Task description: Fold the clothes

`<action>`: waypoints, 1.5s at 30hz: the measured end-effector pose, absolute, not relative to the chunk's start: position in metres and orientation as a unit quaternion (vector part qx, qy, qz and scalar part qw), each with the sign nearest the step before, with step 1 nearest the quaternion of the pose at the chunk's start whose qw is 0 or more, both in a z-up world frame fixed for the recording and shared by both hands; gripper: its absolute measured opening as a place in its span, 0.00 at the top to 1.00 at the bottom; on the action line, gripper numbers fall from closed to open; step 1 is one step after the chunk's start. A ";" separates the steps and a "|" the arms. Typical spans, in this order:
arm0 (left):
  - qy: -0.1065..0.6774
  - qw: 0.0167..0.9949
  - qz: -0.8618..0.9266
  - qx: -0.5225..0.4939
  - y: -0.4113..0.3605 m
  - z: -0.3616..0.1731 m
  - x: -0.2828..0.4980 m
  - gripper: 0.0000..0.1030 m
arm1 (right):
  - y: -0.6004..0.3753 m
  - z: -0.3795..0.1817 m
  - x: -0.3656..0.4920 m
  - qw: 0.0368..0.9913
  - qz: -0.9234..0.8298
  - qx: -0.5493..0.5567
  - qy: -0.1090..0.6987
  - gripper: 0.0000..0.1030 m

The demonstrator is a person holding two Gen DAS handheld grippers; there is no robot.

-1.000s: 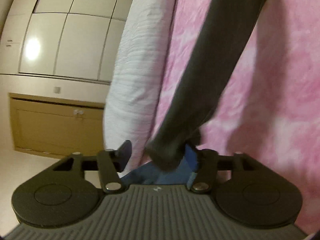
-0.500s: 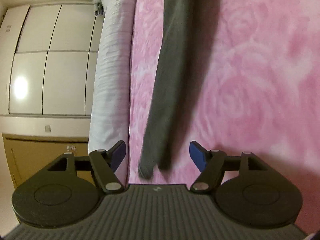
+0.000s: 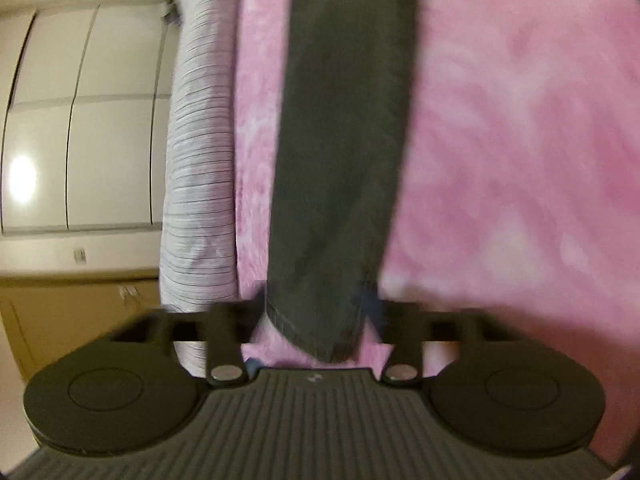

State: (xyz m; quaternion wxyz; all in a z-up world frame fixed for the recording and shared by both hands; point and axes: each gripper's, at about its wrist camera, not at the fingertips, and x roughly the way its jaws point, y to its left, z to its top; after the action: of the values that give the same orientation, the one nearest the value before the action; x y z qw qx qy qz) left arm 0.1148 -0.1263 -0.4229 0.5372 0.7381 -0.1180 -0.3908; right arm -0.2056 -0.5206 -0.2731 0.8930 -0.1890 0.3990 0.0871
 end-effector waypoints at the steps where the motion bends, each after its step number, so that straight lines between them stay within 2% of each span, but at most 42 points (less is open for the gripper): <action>1: -0.121 0.527 -0.387 0.747 -0.124 -0.427 0.118 0.30 | -0.520 -0.273 -0.206 0.893 0.086 -0.190 0.398 0.92; 9: -0.114 0.483 -0.400 0.771 -0.144 -0.440 0.142 0.34 | -0.527 -0.267 -0.220 0.897 0.076 -0.183 0.394 0.92; 10: -0.104 0.478 -0.406 0.772 -0.147 -0.441 0.144 0.42 | -0.530 -0.267 -0.221 0.899 0.075 -0.175 0.395 0.93; 11: -0.093 0.473 -0.412 0.773 -0.150 -0.442 0.146 0.61 | -0.532 -0.269 -0.222 0.899 0.074 -0.169 0.397 0.93; 14: -0.077 0.467 -0.414 0.777 -0.150 -0.443 0.143 0.92 | -0.528 -0.275 -0.219 0.896 0.073 -0.176 0.401 0.92; 15: -0.079 0.470 -0.411 0.777 -0.146 -0.441 0.141 0.95 | -0.526 -0.277 -0.218 0.894 0.074 -0.184 0.403 0.92; 20: -0.043 0.496 -0.406 0.766 -0.114 -0.402 0.127 0.95 | -0.520 -0.274 -0.216 0.889 0.084 -0.202 0.401 0.92; 22: -0.019 0.479 -0.414 0.774 -0.101 -0.401 0.121 0.95 | -0.518 -0.278 -0.211 0.884 0.099 -0.202 0.410 0.92; 24: -0.014 0.458 -0.413 0.787 -0.094 -0.415 0.117 0.90 | -0.514 -0.289 -0.204 0.877 0.107 -0.213 0.418 0.92; 25: -0.019 0.450 -0.408 0.794 -0.093 -0.425 0.117 0.81 | -0.512 -0.294 -0.200 0.874 0.108 -0.216 0.421 0.92; 26: -0.027 0.450 -0.399 0.798 -0.093 -0.431 0.118 0.79 | -0.511 -0.299 -0.198 0.874 0.106 -0.217 0.423 0.91; 27: -0.025 0.457 -0.395 0.797 -0.094 -0.429 0.121 0.78 | -0.510 -0.303 -0.196 0.874 0.102 -0.217 0.424 0.88; 28: -0.018 0.464 -0.393 0.794 -0.096 -0.424 0.124 0.73 | -0.510 -0.303 -0.197 0.874 0.098 -0.215 0.424 0.82; 29: -0.011 0.471 -0.390 0.791 -0.098 -0.419 0.127 0.62 | -0.509 -0.301 -0.199 0.874 0.094 -0.215 0.425 0.80; 31: 0.010 0.492 -0.397 0.774 -0.097 -0.400 0.132 0.51 | -0.506 -0.292 -0.208 0.876 0.093 -0.218 0.420 0.60; 33: 0.026 0.518 -0.410 0.750 -0.100 -0.376 0.140 0.51 | -0.516 -0.287 -0.207 0.883 0.079 -0.208 0.413 0.52; 36: 0.058 0.582 -0.432 0.686 -0.103 -0.334 0.152 0.50 | -0.538 -0.282 -0.199 0.895 0.049 -0.183 0.404 0.51; 39: 0.099 0.652 -0.445 0.606 -0.133 -0.311 0.177 0.44 | -0.561 -0.278 -0.190 0.905 0.018 -0.158 0.395 0.50; 45: 0.210 0.670 -0.448 0.554 -0.187 -0.347 0.218 0.44 | -0.608 -0.269 -0.172 0.918 -0.045 -0.112 0.378 0.49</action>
State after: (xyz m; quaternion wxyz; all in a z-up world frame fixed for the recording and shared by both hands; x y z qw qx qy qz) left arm 0.2180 -0.1871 -0.3471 0.6697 0.5540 0.2097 -0.4478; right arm -0.1719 -0.6076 -0.2694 0.9179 -0.1123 0.3778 -0.0453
